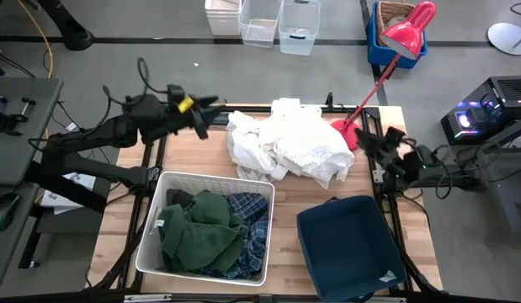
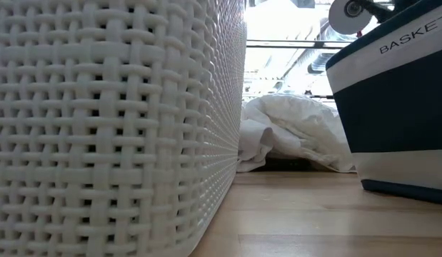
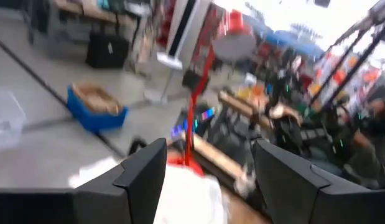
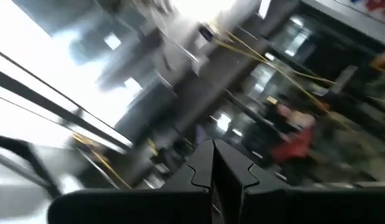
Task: Sort clothes
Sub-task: Put the white skirt into the blue bin
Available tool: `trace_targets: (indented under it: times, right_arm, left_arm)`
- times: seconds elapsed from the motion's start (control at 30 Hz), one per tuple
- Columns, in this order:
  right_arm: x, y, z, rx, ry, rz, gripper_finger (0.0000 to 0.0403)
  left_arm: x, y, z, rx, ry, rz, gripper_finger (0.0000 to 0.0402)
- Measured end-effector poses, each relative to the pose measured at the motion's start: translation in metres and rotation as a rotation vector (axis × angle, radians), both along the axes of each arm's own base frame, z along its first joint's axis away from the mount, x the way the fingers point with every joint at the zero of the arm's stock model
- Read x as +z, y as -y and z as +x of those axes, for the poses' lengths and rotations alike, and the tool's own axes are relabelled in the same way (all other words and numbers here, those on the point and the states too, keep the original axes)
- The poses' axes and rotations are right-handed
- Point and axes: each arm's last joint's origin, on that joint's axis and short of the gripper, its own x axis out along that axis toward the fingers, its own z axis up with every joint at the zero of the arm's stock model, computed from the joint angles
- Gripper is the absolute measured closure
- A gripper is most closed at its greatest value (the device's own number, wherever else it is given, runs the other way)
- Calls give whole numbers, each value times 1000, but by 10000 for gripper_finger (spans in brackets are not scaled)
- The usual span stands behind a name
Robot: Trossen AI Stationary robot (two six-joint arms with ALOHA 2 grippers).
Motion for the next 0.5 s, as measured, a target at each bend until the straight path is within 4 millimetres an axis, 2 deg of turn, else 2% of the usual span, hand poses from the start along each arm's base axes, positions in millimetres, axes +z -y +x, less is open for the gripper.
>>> trace_targets:
  times: [0.13, 0.23, 0.37, 0.5]
  right_arm:
    - [37, 3, 38, -73, -334, -96, 402]
    - [58, 10, 71, -125, -616, -187, 401]
    - [71, 29, 112, -122, -915, -193, 375]
    - [74, 54, 147, -63, -1174, -135, 320]
  left_arm:
    - [12, -10, -10, 25, 59, 78, 174]
    - [15, -16, -21, 33, 61, 98, 174]
    - [8, -20, -33, 43, -38, 72, 174]
    - [-4, -22, -41, 58, -164, 32, 174]
